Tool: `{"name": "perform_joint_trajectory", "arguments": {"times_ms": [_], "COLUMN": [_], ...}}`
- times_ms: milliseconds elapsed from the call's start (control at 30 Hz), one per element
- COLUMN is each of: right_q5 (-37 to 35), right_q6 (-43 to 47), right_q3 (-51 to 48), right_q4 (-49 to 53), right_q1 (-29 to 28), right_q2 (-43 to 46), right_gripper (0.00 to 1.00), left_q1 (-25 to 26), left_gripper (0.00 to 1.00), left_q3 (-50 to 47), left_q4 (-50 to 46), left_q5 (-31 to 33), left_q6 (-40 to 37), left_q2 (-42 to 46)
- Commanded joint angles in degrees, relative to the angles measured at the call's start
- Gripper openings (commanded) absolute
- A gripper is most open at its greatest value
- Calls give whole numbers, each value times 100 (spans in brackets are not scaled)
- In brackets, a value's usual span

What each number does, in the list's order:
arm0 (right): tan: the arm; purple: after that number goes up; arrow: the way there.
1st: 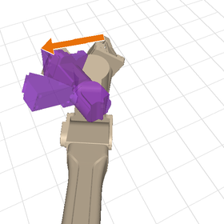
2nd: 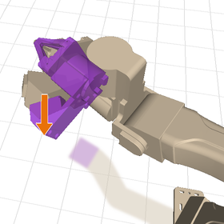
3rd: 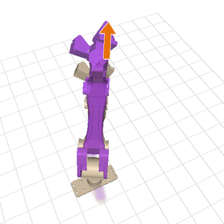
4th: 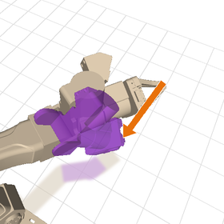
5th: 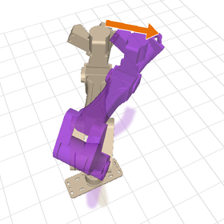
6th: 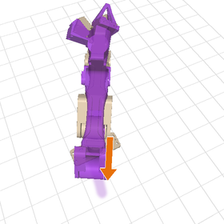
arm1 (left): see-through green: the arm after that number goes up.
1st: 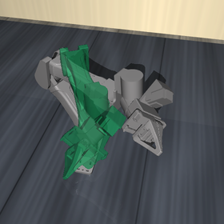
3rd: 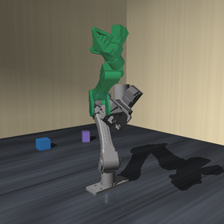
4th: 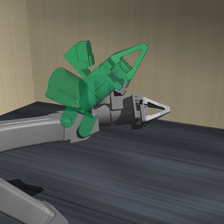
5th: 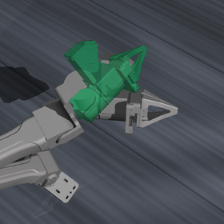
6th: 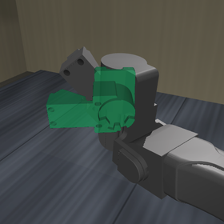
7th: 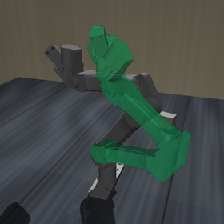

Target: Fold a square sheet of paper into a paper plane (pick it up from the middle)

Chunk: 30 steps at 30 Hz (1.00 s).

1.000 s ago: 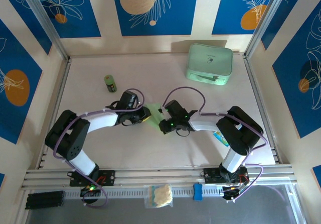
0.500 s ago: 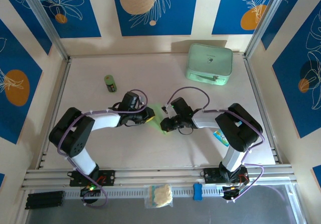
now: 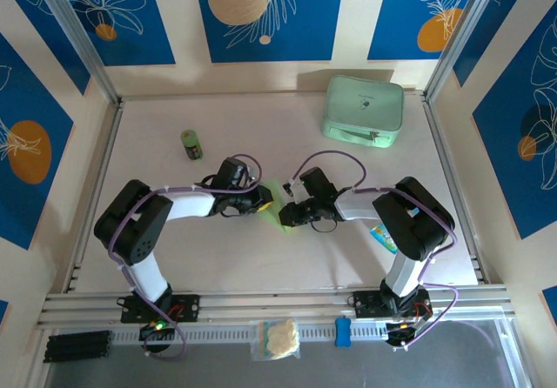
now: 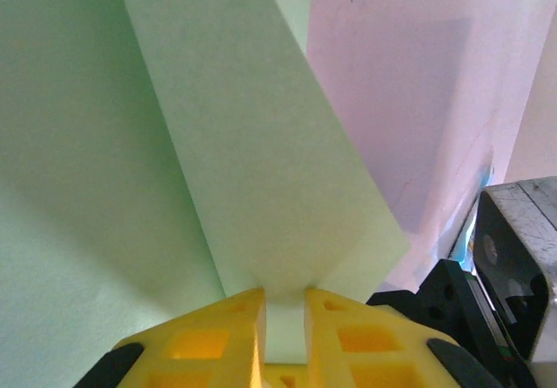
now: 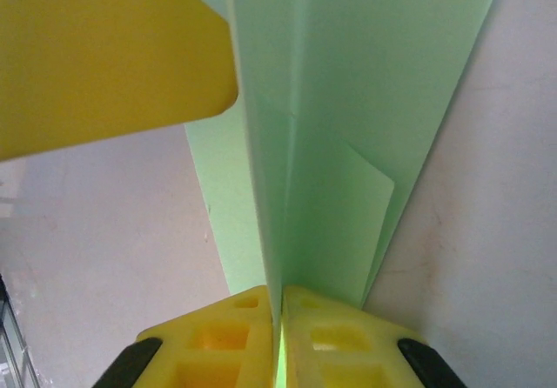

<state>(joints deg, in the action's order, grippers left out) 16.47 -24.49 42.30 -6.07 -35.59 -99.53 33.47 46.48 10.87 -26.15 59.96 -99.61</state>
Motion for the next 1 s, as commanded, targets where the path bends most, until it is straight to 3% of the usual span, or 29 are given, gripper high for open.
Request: {"name": "perform_joint_trajectory", "arguments": {"times_ms": [0,300,967], "right_q5": [128,419,837], "right_q6": [-117,-187,-262], "right_q3": [-121,-29,17], "right_q4": [193,248,276], "right_q1": [60,182,385], "right_q2": [-203,-350,-509], "right_gripper": [9,5,6], "left_q1": [53,49,71], "left_gripper": [20,20,15], "left_q3": [133,-15,112], "left_q4": [-254,-2,491], "left_q5": [-12,-43,-370], "left_q6": [-55,-59,129], "left_q2": [-82,104,-272]}}
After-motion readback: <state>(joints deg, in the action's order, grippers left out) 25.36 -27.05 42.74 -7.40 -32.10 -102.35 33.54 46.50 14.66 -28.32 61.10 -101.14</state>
